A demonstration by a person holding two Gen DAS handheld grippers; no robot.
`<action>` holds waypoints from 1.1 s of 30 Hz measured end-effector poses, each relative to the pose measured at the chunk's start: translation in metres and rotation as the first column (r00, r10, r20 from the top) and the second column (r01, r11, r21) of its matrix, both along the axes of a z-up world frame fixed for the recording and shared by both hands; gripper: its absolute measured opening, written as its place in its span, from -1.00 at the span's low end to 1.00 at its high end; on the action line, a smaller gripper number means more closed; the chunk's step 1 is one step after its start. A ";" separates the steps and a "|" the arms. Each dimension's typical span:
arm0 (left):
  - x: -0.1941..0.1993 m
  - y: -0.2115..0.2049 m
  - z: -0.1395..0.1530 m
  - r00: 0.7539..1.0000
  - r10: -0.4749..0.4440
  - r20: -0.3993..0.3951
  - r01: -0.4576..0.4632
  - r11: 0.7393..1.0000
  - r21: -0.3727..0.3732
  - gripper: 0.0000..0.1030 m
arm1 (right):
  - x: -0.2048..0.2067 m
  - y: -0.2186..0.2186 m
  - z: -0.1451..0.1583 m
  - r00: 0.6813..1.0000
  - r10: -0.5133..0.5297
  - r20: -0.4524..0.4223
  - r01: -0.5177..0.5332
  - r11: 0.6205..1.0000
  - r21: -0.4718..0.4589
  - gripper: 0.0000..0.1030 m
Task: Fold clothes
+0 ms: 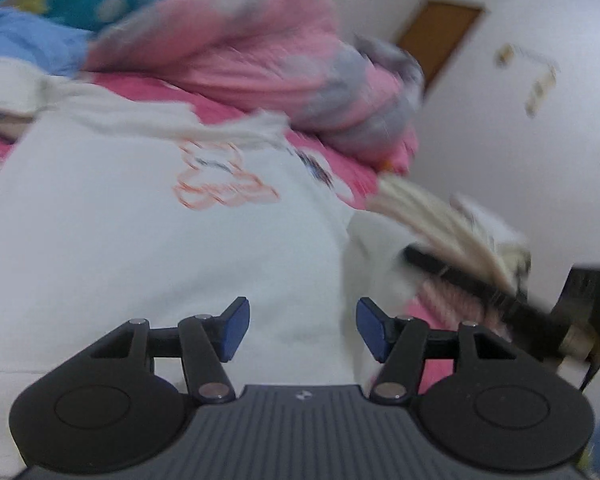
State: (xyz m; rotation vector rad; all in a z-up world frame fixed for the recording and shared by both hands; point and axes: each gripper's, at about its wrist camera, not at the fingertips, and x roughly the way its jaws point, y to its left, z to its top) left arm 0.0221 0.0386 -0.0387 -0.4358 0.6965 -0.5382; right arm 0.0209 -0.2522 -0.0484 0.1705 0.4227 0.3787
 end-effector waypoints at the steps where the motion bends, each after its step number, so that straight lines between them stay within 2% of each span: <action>1: 0.001 0.009 0.002 1.000 0.026 -0.008 -0.026 0.999 -0.026 0.17 | 0.007 0.019 0.000 0.999 0.051 0.015 -0.050 0.998 -0.046 -0.87; 3: 0.005 0.024 0.000 0.998 0.057 -0.038 -0.059 0.997 -0.053 0.20 | 0.019 0.046 -0.017 0.990 0.134 -0.034 -0.136 0.987 -0.081 -0.81; 6: 0.012 0.029 -0.005 0.996 0.053 -0.074 -0.057 0.997 -0.048 0.25 | 0.035 0.084 -0.042 0.963 0.246 -0.113 -0.259 0.958 -0.121 -0.79; 8: 0.019 0.024 -0.011 0.996 0.022 -0.089 -0.026 0.999 -0.046 0.29 | 0.026 0.084 -0.047 0.955 0.267 -0.129 -0.279 0.956 -0.091 -0.78; 10: 0.027 0.015 -0.018 0.995 -0.013 -0.103 0.009 0.999 -0.045 0.32 | 0.014 0.071 -0.043 0.954 0.279 -0.110 -0.283 0.959 -0.026 -0.50; 12: 0.035 0.003 -0.023 0.993 -0.043 -0.110 0.039 0.999 -0.037 0.32 | -0.001 0.044 -0.035 0.964 0.253 -0.078 -0.250 0.967 0.050 -0.09; 13: 0.039 -0.004 -0.024 0.993 -0.058 -0.105 0.056 0.998 -0.024 0.33 | -0.008 0.031 -0.031 0.969 0.239 -0.063 -0.233 0.968 0.088 -0.05; 15: 0.045 -0.018 -0.027 0.992 -0.088 -0.095 0.089 0.996 0.011 0.36 | -0.020 0.004 -0.026 0.982 0.180 -0.059 -0.170 0.975 0.141 -0.05; 18: 0.051 -0.043 -0.031 0.992 -0.100 -0.079 0.109 0.985 0.131 0.36 | -0.027 -0.038 -0.029 0.995 0.038 -0.097 -0.020 0.983 0.184 -0.05; 20: 0.053 -0.057 -0.034 0.993 -0.096 -0.073 0.109 0.972 0.207 0.36 | -0.026 -0.062 -0.036 0.989 -0.042 -0.143 0.071 0.975 0.210 -0.05; 22: 0.050 -0.066 -0.032 0.997 -0.073 -0.032 0.080 0.958 0.276 0.35 | -0.024 -0.079 -0.047 0.977 -0.102 -0.187 0.145 0.962 0.233 -0.06; 24: 0.044 -0.074 -0.026 0.997 -0.076 0.025 0.064 0.942 0.328 0.35 | -0.028 -0.088 -0.054 0.969 -0.136 -0.207 0.186 0.952 0.244 -0.06; 26: 0.040 -0.075 -0.022 0.996 -0.081 0.039 0.063 0.938 0.341 0.35 | -0.030 -0.087 -0.055 0.974 -0.118 -0.195 0.167 0.951 0.258 -0.09; 28: 0.039 -0.072 -0.020 0.998 -0.064 0.028 0.051 0.944 0.326 0.35 | -0.030 -0.074 -0.050 0.984 -0.077 -0.159 0.113 0.966 0.234 -0.10; 30: 0.035 -0.062 -0.018 0.999 -0.025 0.022 0.017 0.958 0.287 0.35 | -0.030 -0.049 -0.041 0.994 -0.010 -0.106 0.026 0.987 0.156 -0.11; 33: 0.028 -0.044 -0.016 1.000 0.018 0.017 -0.022 0.973 0.231 0.35 | -0.032 -0.010 -0.032 0.993 0.105 -0.053 -0.104 0.994 0.028 -0.11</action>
